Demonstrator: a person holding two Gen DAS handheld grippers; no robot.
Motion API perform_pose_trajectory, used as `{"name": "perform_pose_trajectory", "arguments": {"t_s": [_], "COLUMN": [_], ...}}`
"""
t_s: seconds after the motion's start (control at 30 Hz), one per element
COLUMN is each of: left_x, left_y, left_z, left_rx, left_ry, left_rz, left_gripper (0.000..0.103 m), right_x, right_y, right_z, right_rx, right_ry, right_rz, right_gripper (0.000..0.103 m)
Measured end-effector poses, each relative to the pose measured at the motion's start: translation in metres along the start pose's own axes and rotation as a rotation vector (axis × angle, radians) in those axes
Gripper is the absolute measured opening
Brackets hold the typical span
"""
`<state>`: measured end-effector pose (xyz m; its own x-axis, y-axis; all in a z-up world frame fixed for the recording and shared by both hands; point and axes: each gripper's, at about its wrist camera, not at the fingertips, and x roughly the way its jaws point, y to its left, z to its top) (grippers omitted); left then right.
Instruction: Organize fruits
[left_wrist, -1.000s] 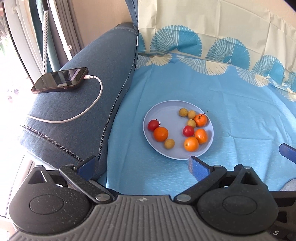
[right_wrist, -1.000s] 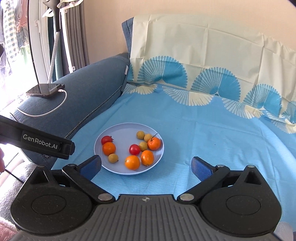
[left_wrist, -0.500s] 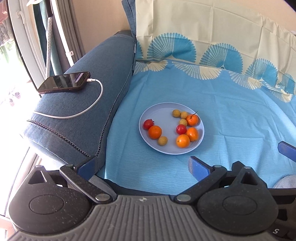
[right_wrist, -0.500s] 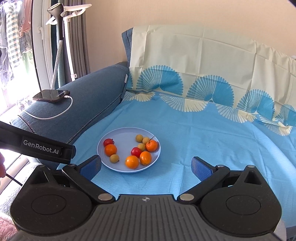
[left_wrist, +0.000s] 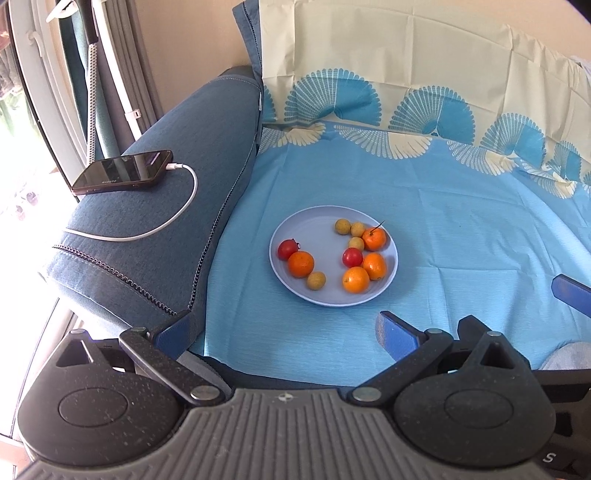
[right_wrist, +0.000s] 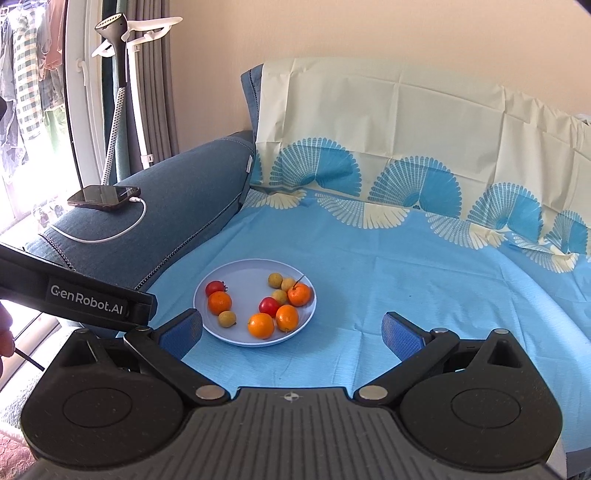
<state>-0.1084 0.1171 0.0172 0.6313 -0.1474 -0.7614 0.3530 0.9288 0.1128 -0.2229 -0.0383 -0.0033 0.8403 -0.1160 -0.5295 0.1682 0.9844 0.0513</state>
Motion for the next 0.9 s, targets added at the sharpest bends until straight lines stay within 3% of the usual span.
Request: {"name": "perform_pose_trajectory", "arguments": {"t_s": [0.9], "left_x": [0.0009], "left_y": [0.0010], "left_z": [0.0025], "left_rx": [0.000], "left_ry": [-0.002], "left_rz": [0.035], "left_gripper": [0.103], "right_x": [0.0022], "right_y": [0.0010], "right_z": [0.0004], "right_rx": [-0.012], "right_ry": [0.008], "right_rz": [0.007], "right_gripper": [0.102]}}
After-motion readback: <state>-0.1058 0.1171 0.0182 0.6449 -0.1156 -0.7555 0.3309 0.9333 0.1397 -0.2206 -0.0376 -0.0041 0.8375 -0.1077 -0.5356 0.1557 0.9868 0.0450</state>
